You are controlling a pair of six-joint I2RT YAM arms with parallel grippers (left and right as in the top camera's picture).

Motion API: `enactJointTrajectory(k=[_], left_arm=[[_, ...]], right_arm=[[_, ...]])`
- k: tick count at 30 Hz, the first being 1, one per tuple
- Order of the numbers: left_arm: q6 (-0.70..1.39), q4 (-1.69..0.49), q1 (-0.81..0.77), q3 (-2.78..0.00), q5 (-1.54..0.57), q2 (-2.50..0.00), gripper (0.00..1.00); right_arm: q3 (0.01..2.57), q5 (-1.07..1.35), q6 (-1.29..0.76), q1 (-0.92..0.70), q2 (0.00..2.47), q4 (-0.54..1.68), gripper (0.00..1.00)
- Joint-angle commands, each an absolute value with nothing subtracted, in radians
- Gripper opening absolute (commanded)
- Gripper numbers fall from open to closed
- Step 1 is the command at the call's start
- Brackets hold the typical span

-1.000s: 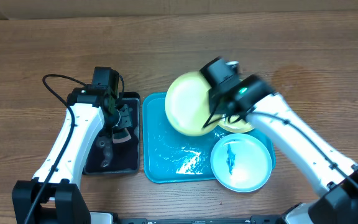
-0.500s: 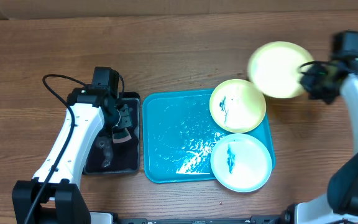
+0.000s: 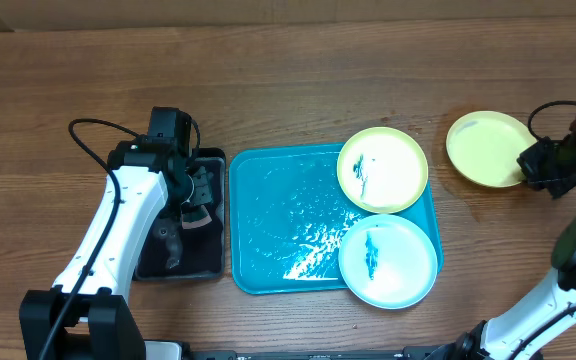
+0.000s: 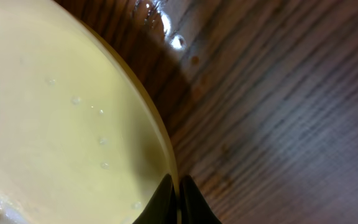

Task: Clean dirty plates on tray and stack at the side
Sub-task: 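Lower the yellow plate onto the table right of the tray, then move the right gripper back to the edge of the white plate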

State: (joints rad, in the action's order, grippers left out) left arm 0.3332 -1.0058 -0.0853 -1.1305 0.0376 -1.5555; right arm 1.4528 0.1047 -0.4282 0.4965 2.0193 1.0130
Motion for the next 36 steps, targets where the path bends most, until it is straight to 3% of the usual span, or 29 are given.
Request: enactJointTrajectory(k=[1, 3, 4, 5, 6, 16, 18, 20, 26, 36], left_arm=[[0.31, -1.005, -0.084, -1.134, 0.033, -1.557, 0.04], [0.309, -1.005, -0.084, -1.134, 0.033, -1.557, 0.04], [0.309, -1.005, -0.084, -1.134, 0.033, -1.557, 0.04], [0.31, -1.005, -0.084, -1.134, 0.033, -1.557, 0.04], [0.309, -1.004, -0.084, -1.134, 0.033, -1.557, 0.04], [0.31, -0.993, -0.084, -1.134, 0.033, -1.557, 0.04], [0.31, -0.993, -0.084, -1.134, 0.033, -1.557, 0.04], [0.31, -0.992, -0.084, -1.134, 0.033, -1.557, 0.04], [0.31, -0.991, -0.084, -1.134, 0.033, -1.557, 0.04], [0.31, -0.989, -0.084, -1.134, 0.033, -1.557, 0.04]], right_arm=[[1.46, 0.114, -0.414, 0.493, 2.033, 0.99, 0.04], [1.46, 0.114, -0.414, 0.493, 2.033, 0.979, 0.05], [1.46, 0.114, -0.411, 0.493, 2.033, 0.979, 0.2], [1.46, 0.13, -0.382, 0.493, 2.033, 0.981, 0.71], [1.462, 0.153, -0.363, 0.493, 2.033, 0.981, 0.81], [1.637, 0.203, -0.306, 0.413, 1.929, 1.114, 0.85], [1.687, 0.204, -0.289, 0.369, 1.879, 1.169, 0.89], [1.725, 0.203, -0.282, 0.327, 1.84, 1.228, 1.0], [1.75, 0.204, -0.282, 0.196, 1.768, 1.285, 1.0], [1.748, 0.327, -0.216, 0.15, 1.767, 1.437, 0.97]])
